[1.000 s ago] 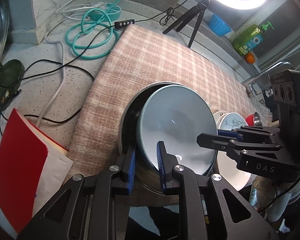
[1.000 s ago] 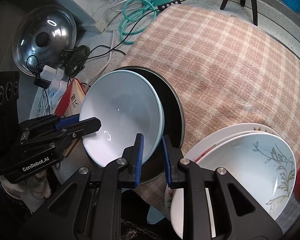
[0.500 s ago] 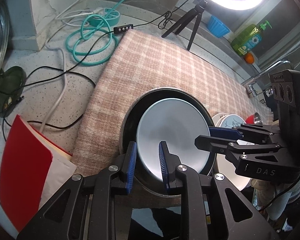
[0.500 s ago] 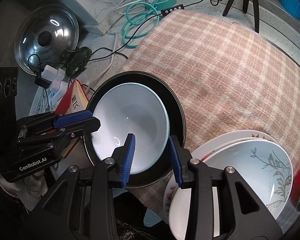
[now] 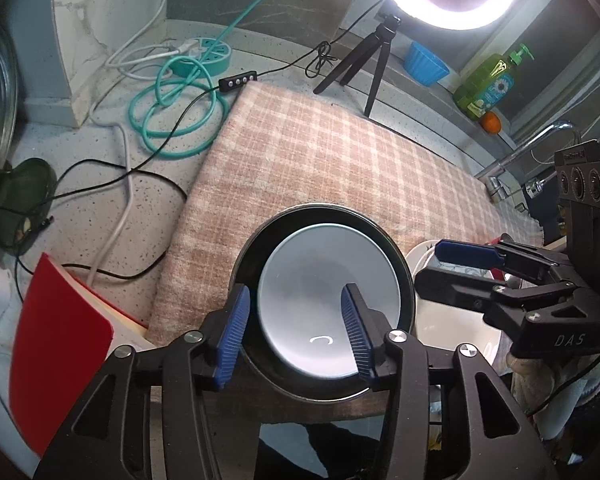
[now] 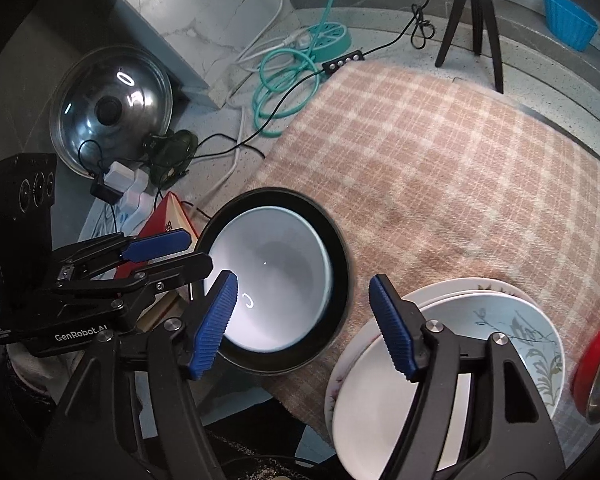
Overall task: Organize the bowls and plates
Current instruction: 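Move both grippers toward the small red-sided steel bowl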
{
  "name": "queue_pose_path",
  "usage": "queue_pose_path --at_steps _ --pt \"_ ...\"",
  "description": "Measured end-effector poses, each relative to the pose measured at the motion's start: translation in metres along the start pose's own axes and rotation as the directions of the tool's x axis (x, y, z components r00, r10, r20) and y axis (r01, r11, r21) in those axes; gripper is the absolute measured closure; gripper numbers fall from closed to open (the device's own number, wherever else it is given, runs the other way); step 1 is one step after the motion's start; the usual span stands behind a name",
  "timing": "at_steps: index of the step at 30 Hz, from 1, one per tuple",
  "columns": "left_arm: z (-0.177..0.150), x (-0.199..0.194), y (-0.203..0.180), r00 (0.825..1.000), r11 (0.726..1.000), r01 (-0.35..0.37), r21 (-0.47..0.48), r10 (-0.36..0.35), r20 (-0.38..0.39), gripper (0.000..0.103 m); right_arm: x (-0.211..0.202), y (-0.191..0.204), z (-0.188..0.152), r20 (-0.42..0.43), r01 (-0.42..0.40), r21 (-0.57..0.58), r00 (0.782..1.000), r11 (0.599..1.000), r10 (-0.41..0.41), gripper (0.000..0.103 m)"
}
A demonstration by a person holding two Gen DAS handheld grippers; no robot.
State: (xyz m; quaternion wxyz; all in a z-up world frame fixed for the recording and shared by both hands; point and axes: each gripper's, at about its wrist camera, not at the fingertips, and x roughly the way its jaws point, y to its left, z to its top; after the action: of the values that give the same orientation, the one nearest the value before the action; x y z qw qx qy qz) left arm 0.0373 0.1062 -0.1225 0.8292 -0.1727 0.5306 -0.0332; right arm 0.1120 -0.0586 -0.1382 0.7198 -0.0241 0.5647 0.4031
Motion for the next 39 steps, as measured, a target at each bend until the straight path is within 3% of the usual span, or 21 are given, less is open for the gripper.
queue_pose_path --at_steps 4,19,26,39 --pt "0.004 -0.003 -0.004 1.0 1.0 -0.02 -0.002 0.02 0.014 0.04 -0.016 -0.014 -0.001 0.039 -0.005 0.044 0.999 0.999 0.003 0.019" --pt "0.023 -0.003 -0.046 0.998 0.999 0.035 0.035 -0.036 0.05 0.04 -0.088 -0.094 -0.026 0.164 0.05 0.221 0.983 0.974 -0.087 0.018" --pt "0.031 0.003 -0.077 0.994 0.995 0.087 0.052 -0.091 0.068 0.04 -0.126 -0.147 -0.052 0.215 0.088 0.334 0.962 0.938 -0.167 0.018" --pt "0.032 0.043 -0.159 0.985 0.972 0.172 0.158 -0.173 -0.006 0.04 -0.175 -0.236 -0.113 0.241 0.113 0.515 0.932 0.849 -0.27 0.018"
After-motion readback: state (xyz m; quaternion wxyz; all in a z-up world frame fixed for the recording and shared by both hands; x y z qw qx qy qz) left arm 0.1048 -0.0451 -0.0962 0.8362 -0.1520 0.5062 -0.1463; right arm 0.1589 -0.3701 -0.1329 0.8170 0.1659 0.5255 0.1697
